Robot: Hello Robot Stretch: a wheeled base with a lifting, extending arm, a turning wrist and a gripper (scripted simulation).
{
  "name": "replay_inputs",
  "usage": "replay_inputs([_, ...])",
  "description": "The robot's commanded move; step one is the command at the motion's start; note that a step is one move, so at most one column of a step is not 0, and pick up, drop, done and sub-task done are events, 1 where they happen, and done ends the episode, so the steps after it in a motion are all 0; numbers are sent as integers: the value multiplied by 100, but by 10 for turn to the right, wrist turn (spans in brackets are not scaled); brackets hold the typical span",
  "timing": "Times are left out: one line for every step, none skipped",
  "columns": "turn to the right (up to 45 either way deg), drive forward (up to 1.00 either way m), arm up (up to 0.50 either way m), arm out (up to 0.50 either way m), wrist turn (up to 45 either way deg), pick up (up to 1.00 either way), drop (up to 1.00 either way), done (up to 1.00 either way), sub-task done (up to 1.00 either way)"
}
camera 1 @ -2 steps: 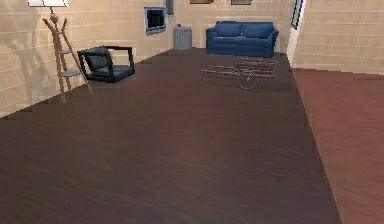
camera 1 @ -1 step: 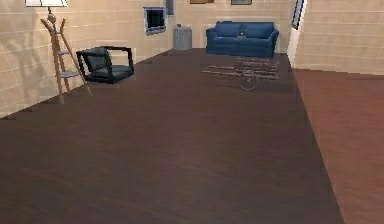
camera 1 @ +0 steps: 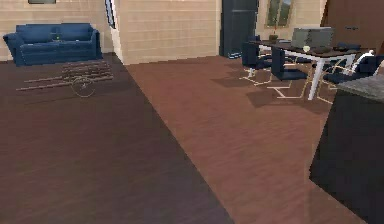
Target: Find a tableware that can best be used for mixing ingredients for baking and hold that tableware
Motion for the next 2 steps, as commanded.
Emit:
replay_inputs([180, 0, 0, 0, 0, 0, 0, 0, 0])
replay_inputs([0, 45, 0, 0, 0, 0, 0, 0, 0])
